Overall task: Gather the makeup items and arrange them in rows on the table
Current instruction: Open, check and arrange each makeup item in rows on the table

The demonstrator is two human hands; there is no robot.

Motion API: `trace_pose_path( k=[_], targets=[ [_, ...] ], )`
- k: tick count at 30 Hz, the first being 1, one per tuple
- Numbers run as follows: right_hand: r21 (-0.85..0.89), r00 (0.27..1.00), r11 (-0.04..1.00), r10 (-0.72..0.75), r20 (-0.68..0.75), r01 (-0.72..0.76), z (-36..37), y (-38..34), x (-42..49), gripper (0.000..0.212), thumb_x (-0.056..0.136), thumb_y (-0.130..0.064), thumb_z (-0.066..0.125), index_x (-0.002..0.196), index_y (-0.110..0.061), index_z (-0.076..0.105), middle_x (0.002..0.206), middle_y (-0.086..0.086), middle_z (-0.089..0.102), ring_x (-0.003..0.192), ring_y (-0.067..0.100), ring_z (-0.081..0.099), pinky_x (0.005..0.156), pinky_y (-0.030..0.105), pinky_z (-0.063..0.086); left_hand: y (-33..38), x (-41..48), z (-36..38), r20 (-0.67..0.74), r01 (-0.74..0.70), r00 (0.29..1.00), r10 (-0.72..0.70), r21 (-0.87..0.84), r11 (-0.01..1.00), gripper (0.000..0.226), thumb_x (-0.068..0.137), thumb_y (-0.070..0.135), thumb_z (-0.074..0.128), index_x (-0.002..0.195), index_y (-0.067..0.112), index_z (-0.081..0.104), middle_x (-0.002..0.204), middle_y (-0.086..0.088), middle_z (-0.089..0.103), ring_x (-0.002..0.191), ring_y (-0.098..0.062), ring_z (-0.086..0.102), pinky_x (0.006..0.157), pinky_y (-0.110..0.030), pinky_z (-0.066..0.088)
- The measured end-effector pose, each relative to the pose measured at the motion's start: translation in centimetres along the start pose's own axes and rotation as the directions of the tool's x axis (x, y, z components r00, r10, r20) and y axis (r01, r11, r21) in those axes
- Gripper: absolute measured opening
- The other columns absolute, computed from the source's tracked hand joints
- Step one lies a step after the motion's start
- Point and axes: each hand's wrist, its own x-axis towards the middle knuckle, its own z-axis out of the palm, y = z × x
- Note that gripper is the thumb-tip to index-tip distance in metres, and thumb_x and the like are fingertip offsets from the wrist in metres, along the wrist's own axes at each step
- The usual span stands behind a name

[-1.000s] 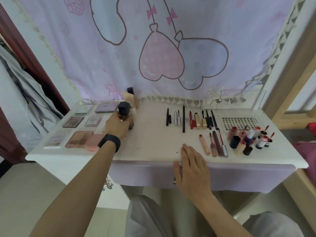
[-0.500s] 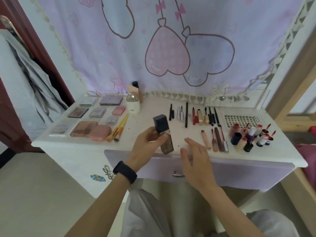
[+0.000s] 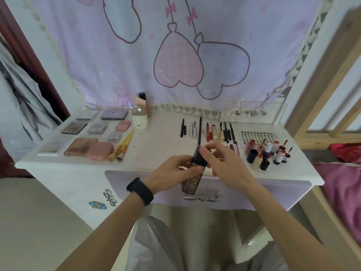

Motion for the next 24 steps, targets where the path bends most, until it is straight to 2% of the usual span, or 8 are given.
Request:
trace_pose_path(
  k=[3, 5, 8, 11, 15, 20, 22, 24],
  targets=[
    [0.037, 0.998, 0.997, 0.065, 0.010, -0.065, -0.3, 0.3, 0.4, 0.037, 0.095, -0.063, 0.053, 0.098, -0.028, 0.064, 0.067, -0.010, 0.068, 0.053, 0.000, 0.059, 0.060, 0.023, 0.044, 0.3, -0.4, 0.0, 0.077, 0.085, 0.994, -0.073, -0.158, 0.984, 0.038, 0.086, 0.050, 0.070, 0.115, 0.025, 0.068, 0.106, -0.003, 0.074, 0.096, -0.022, 0.073, 0.087, -0.039, 0.059],
    [0.095, 0.993, 0.989, 0.115, -0.011, -0.114, -0.3, 0.5, 0.7, 0.042, 0.095, -0.061, 0.053, 0.094, -0.021, 0.064, 0.061, -0.010, 0.065, 0.050, 0.003, 0.057, 0.058, 0.026, 0.044, 0.3, -0.7, 0.1, 0.103, 0.086, 0.993, -0.059, -0.282, 0.956, 0.046, 0.082, 0.048, 0.074, 0.117, 0.020, 0.068, 0.108, -0.010, 0.074, 0.097, -0.028, 0.073, 0.083, -0.035, 0.059],
    [0.156, 0.988, 0.976, 0.154, -0.016, -0.149, -0.4, 0.7, 1.2, 0.044, 0.095, -0.060, 0.056, 0.093, -0.017, 0.064, 0.058, -0.009, 0.063, 0.050, 0.005, 0.055, 0.059, 0.030, 0.045, 0.2, -0.9, 0.2, 0.091, 0.080, 0.995, -0.050, -0.365, 0.928, 0.038, 0.080, 0.038, 0.076, 0.114, 0.023, 0.070, 0.110, -0.012, 0.073, 0.097, -0.027, 0.072, 0.081, -0.031, 0.059],
    [0.130, 0.987, 0.979, 0.160, -0.023, -0.155, -0.1, 1.0, 1.3, 0.044, 0.095, -0.061, 0.056, 0.094, -0.018, 0.064, 0.059, -0.010, 0.064, 0.050, 0.004, 0.055, 0.059, 0.028, 0.046, -0.1, -0.6, 0.2, 0.086, 0.096, 0.994, -0.069, -0.360, 0.928, 0.031, 0.085, 0.027, 0.076, 0.115, 0.021, 0.069, 0.111, -0.013, 0.073, 0.099, -0.029, 0.072, 0.086, -0.036, 0.059],
    [0.107, 0.985, 0.980, 0.170, -0.040, -0.165, 0.0, 1.2, 1.9, 0.043, 0.094, -0.061, 0.056, 0.092, -0.019, 0.064, 0.060, -0.010, 0.066, 0.050, 0.003, 0.056, 0.060, 0.028, 0.047, 0.2, -0.1, 0.1, 0.066, 0.092, 0.994, -0.082, -0.172, 0.981, 0.037, 0.083, 0.019, 0.075, 0.120, 0.021, 0.066, 0.108, -0.006, 0.073, 0.097, -0.021, 0.071, 0.083, -0.029, 0.059],
    [-0.032, 0.989, 0.989, 0.146, -0.027, -0.147, -0.1, 1.4, 2.7, 0.047, 0.092, -0.070, 0.051, 0.091, -0.024, 0.063, 0.065, -0.008, 0.068, 0.052, 0.000, 0.058, 0.061, 0.026, 0.046, 0.7, 0.8, 0.6, -0.001, 0.069, 0.998, -0.070, 0.169, 0.983, 0.029, 0.086, 0.013, 0.069, 0.110, 0.020, 0.055, 0.087, 0.004, 0.059, 0.073, -0.012, 0.056, 0.067, -0.025, 0.048],
    [-0.146, 0.995, 0.984, 0.100, -0.012, -0.101, 0.0, 1.1, 3.2, 0.057, 0.090, -0.077, 0.044, 0.081, -0.023, 0.061, 0.066, -0.006, 0.064, 0.055, 0.006, 0.056, 0.061, 0.026, 0.043, 0.9, 1.1, 0.8, -0.068, 0.040, 0.997, -0.021, 0.290, 0.956, 0.029, 0.088, 0.015, 0.065, 0.111, 0.023, 0.051, 0.089, 0.006, 0.058, 0.075, -0.009, 0.054, 0.064, -0.021, 0.041],
    [-0.244, 0.999, 0.969, 0.045, 0.025, -0.037, 0.0, 0.6, 3.6, 0.062, 0.091, -0.077, 0.040, 0.068, -0.021, 0.052, 0.058, -0.009, 0.053, 0.050, 0.004, 0.047, 0.059, 0.027, 0.037, 0.9, 1.2, 0.9, -0.095, 0.035, 0.995, -0.002, 0.343, 0.939, 0.028, 0.088, 0.012, 0.061, 0.111, 0.022, 0.047, 0.091, 0.003, 0.056, 0.075, -0.011, 0.053, 0.063, -0.023, 0.040]
  ],
)
